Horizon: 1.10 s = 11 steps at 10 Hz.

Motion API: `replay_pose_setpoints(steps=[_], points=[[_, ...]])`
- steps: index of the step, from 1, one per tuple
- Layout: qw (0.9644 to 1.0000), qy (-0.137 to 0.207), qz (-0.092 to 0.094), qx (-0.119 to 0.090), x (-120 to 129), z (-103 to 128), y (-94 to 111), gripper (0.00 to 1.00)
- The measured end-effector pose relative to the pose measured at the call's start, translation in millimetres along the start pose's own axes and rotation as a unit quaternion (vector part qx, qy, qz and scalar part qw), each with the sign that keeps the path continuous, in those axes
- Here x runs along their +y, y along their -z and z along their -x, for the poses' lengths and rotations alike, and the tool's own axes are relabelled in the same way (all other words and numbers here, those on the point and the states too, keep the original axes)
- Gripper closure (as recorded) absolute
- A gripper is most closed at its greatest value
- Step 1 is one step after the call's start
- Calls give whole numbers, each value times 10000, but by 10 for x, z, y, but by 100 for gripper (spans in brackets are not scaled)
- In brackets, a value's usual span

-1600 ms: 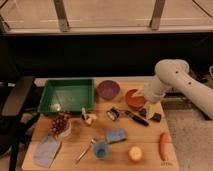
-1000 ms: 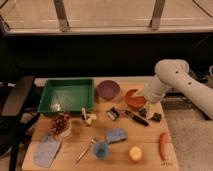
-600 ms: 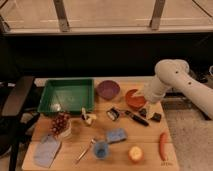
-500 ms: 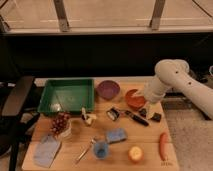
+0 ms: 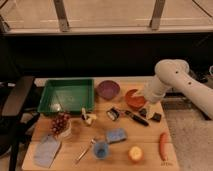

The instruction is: Place apple in red bowl

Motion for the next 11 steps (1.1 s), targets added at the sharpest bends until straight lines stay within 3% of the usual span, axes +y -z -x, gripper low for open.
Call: replay_pose_setpoints(steps=[6,8,9,11], points=[[10000,57,36,44,11,0,8,22],[9978,560,320,128,130,110,-47,22],[9962,725,450,169,306,163,-100,22],[9938,966,522,169,612,351,-208,22]])
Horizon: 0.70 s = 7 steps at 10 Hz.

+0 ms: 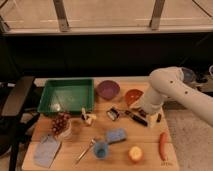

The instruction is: Place apple in red bowl

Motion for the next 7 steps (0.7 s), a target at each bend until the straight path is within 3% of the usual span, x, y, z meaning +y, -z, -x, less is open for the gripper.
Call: replay_pose_setpoints(steps=[3,7], points=[[9994,297,25,-149,394,399,-143,22],[9993,339,25,-166,425,446,-157,22]])
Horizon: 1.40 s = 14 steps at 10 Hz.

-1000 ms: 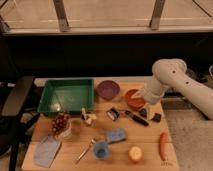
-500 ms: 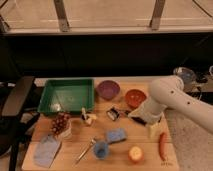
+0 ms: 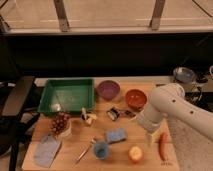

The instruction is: Place apple in red bowl

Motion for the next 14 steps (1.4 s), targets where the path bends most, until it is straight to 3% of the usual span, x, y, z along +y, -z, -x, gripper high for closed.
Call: replay_pose_setpoints(steps=[2,4,7,11,14], points=[[10000,39,62,0,3,32,-37,22],[9994,51,339,-36,202,184,-304,22],[9981,-7,598,-130,487,330,-791,22],[9963,-239,791,-249,658,286,-1219,24],[9969,-329,692,-177,659,192,-1244,54]])
